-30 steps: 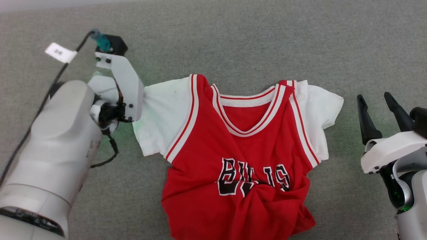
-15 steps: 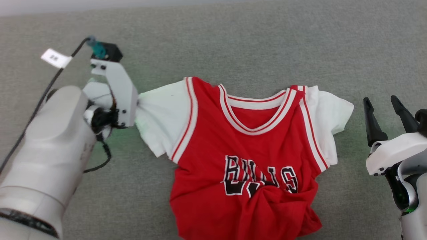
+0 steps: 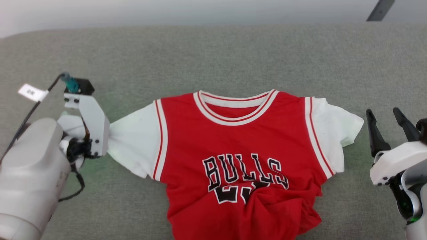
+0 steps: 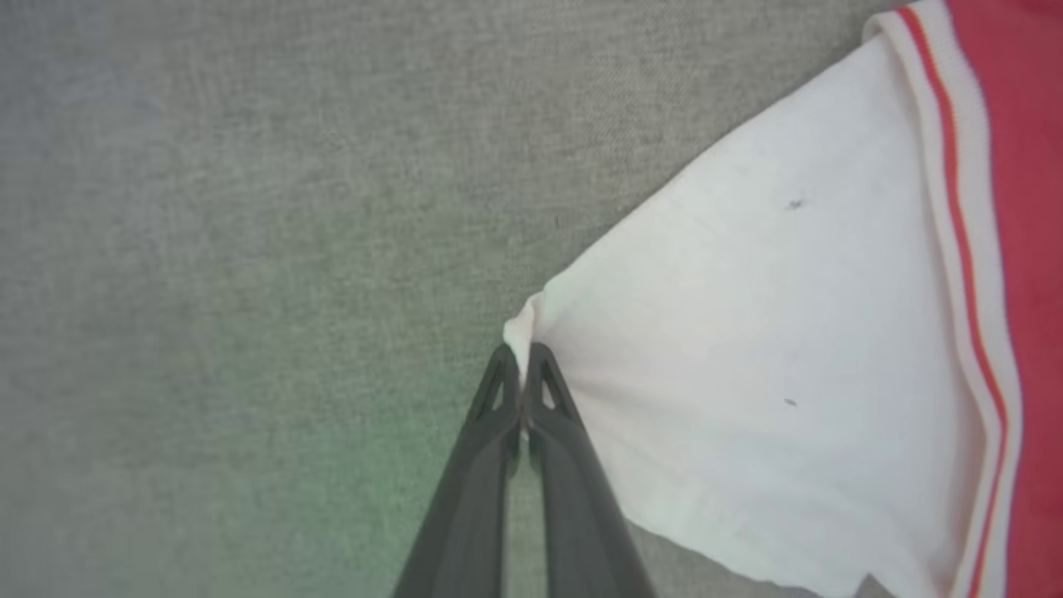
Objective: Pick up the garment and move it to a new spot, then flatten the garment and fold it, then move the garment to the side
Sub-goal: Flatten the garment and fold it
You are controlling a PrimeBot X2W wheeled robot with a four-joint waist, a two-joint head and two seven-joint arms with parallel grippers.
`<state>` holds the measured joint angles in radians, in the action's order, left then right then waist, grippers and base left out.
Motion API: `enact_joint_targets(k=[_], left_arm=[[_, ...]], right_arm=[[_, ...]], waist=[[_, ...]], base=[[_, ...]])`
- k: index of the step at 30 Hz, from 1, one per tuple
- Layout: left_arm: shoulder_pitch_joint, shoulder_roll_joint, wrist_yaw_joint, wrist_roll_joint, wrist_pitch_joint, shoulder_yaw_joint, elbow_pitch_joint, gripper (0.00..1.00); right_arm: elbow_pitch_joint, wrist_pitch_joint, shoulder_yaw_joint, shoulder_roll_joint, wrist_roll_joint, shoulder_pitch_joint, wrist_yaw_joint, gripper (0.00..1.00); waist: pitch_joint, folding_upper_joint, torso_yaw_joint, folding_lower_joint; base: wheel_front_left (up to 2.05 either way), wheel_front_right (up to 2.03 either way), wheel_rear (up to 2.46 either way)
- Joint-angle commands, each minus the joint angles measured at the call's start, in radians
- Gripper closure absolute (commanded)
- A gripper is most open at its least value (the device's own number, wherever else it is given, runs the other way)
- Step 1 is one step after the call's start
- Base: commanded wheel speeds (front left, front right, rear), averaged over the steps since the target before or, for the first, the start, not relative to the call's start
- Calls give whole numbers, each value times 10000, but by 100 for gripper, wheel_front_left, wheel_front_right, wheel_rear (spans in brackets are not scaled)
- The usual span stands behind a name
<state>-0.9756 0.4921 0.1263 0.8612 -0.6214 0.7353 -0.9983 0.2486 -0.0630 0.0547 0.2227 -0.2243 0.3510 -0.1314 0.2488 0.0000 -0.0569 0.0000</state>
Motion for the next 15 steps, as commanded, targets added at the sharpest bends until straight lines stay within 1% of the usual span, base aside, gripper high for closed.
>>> enact_joint_targets(k=[1,3,8,15], left_arm=[[195,103,-53,-37,-18,31,-47,100],[347,190,-60,-27,-33,57,-26,100],[646,369,-241,-7,109,44,-9,100],[955,469,-216,300,296,-140,26,100]], right_arm=[[-19,-41,-11,36,-8,-214,15,0],[-55,-61,-59,44,-45,-209,15,0],[-104,-82,-127,82,-114,-358,15,0],[-316,195,-96,119,-216,-417,15,0]], waist=[[-182,0,143,0],[-283,0,177,0],[-501,0,206,0],[-724,0,150,0]], base=[[0,0,0],[0,0,0],[0,0,0],[0,0,0]])
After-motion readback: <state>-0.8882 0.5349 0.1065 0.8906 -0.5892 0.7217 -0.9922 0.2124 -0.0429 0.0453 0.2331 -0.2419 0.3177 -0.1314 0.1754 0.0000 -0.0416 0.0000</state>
